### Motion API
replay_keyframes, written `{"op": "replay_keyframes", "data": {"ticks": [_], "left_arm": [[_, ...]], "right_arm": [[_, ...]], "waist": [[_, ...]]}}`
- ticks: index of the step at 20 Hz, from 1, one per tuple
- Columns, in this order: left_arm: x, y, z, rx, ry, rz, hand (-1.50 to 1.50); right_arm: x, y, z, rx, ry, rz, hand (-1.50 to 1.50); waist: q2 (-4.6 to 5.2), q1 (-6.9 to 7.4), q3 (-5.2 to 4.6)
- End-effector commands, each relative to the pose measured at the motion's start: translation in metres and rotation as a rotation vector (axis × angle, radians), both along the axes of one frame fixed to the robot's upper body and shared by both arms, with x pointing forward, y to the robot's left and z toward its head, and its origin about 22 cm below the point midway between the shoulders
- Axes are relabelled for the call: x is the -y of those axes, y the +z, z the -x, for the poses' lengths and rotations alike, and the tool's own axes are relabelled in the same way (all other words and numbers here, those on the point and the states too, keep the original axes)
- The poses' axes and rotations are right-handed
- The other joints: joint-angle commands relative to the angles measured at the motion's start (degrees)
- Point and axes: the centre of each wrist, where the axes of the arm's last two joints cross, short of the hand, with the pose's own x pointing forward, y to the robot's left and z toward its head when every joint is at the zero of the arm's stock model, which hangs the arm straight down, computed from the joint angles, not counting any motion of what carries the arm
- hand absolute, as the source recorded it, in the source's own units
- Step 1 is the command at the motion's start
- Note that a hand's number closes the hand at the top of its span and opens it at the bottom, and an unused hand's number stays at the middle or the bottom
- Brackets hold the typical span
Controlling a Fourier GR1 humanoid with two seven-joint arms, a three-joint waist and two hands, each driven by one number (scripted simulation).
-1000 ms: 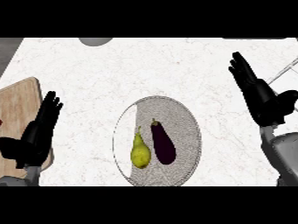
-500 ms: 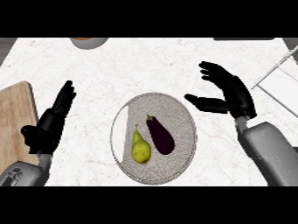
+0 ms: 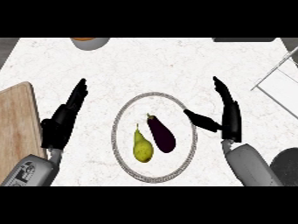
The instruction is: Pick the eggplant from the placemat and place it in the tiered shelf
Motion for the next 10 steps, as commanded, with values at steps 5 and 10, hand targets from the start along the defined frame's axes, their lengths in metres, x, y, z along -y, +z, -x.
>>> {"op": "replay_keyframes", "data": {"ticks": [5,10], "left_arm": [[0.01,-0.003,0.002,0.008,-0.007,0.008,0.0],[0.001,0.002,-0.002,-0.021,-0.001,-0.018,0.0]], "right_arm": [[-0.015,0.033,-0.004,-0.157,0.282,0.123,-1.5],[-0.027,0.077,-0.001,-0.245,0.352,0.281,-1.5]], "waist": [[-0.35,0.68,-0.13],[-0.47,0.13,-0.15]]}}
